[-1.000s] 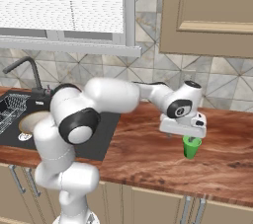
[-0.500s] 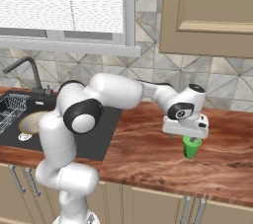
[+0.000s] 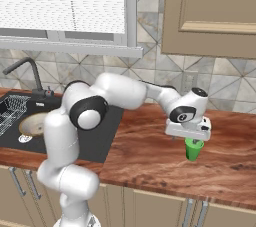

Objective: Remove the mango and pear from the sink. Then move the bowl and cup from the counter to the sink for washing.

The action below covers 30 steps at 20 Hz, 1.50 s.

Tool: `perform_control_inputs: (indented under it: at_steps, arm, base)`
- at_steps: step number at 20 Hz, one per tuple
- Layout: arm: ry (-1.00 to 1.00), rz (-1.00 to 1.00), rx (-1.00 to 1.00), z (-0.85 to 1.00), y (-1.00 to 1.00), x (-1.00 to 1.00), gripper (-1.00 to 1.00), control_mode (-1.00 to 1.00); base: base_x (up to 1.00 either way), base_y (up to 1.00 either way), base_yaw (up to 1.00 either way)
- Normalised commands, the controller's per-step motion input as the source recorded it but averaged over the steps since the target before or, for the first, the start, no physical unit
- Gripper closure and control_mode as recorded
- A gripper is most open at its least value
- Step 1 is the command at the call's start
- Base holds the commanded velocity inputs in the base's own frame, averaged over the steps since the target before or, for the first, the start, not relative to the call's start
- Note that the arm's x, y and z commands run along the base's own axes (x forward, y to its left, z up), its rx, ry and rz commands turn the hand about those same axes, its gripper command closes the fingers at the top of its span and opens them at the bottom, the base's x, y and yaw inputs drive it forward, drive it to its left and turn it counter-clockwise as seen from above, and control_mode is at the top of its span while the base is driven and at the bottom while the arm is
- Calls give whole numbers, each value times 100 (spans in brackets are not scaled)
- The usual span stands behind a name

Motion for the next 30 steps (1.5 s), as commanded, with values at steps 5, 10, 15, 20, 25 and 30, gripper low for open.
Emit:
perform_control_inputs:
  at_steps: [5,10,15,20,25,30]
  arm:
    - [-3,0,-6,-19,-7,20,-100,-100]
    - [0,-5,-10,-20,-9,9,-100,-100]
    - [-1,-7,-2,-23,-1,-5,-100,-100]
    - [-7,-8,0,-19,1,-24,100,-100]
    - [-10,-11,-1,-22,1,-28,100,-100]
    - [-6,-6,-14,-22,10,-34,100,-100]
  base:
    - [0,0,0]
    - [0,0,0]
    - [0,0,0]
    - [0,0,0]
    - [0,0,0]
    - [0,0,0]
